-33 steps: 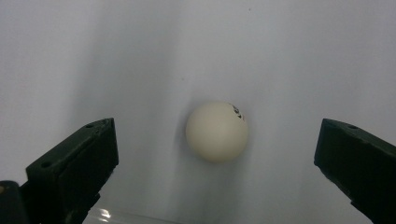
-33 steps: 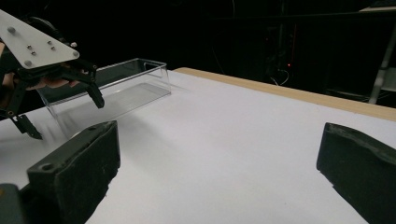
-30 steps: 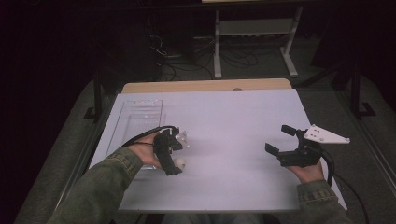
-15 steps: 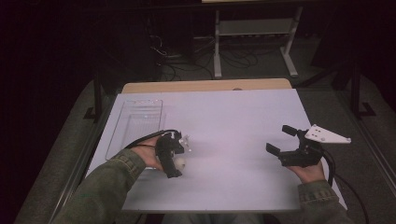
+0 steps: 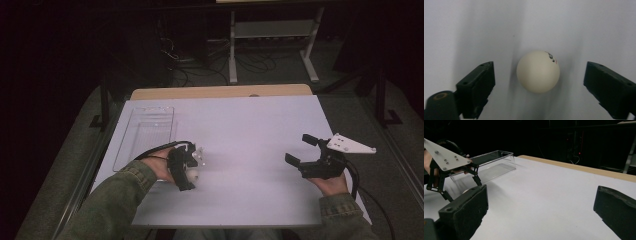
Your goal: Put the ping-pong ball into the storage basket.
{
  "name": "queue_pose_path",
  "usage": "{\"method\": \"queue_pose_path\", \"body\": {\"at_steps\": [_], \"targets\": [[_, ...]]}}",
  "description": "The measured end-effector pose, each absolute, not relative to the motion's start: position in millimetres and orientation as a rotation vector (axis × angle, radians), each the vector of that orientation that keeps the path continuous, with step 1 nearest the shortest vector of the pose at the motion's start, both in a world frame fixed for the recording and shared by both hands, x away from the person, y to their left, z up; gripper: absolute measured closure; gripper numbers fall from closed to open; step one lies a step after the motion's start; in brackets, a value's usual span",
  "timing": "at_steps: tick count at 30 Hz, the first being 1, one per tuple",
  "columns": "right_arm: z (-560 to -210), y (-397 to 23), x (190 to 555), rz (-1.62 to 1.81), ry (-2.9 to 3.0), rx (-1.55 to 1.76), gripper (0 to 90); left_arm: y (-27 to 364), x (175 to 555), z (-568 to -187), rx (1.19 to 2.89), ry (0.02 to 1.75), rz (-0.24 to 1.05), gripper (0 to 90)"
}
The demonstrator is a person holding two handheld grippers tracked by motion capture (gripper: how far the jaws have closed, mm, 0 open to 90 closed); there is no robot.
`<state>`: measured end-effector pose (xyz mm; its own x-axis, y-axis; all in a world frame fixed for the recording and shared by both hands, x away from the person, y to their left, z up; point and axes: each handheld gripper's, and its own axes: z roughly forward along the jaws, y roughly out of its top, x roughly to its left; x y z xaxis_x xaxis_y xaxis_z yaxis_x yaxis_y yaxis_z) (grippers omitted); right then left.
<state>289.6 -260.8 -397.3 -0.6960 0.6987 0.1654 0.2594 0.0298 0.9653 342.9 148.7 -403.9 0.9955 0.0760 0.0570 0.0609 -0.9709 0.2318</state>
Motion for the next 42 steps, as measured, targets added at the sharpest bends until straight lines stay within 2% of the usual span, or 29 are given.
{"method": "queue_pose_path", "body": {"at_steps": [4, 10, 19, 32, 42], "targets": [[-397.3, -261.1, 289.5, 1.708, 1.96, 0.978, 0.0, 148.7, 342.7, -405.1, 2.921, 0.086, 0.093, 15.1], [-397.5, -261.0, 289.6, 1.707, 1.961, 0.977, 0.0, 150.4, 342.6, -405.4, 2.926, 0.079, 0.113, 26.5], [-397.5, -261.2, 289.5, 1.705, 1.961, 0.977, 0.0, 149.9, 343.1, -406.1, 2.929, 0.069, 0.136, 36.5], [-398.8, -262.4, 289.9, 1.698, 1.97, 0.986, 0.0, 149.0, 343.0, -406.8, 2.933, 0.056, 0.102, 49.1], [-399.0, -264.6, 288.8, 1.688, 1.956, 0.996, 0.0, 149.1, 342.2, -406.6, 2.933, 0.036, 0.103, 50.1]]}}
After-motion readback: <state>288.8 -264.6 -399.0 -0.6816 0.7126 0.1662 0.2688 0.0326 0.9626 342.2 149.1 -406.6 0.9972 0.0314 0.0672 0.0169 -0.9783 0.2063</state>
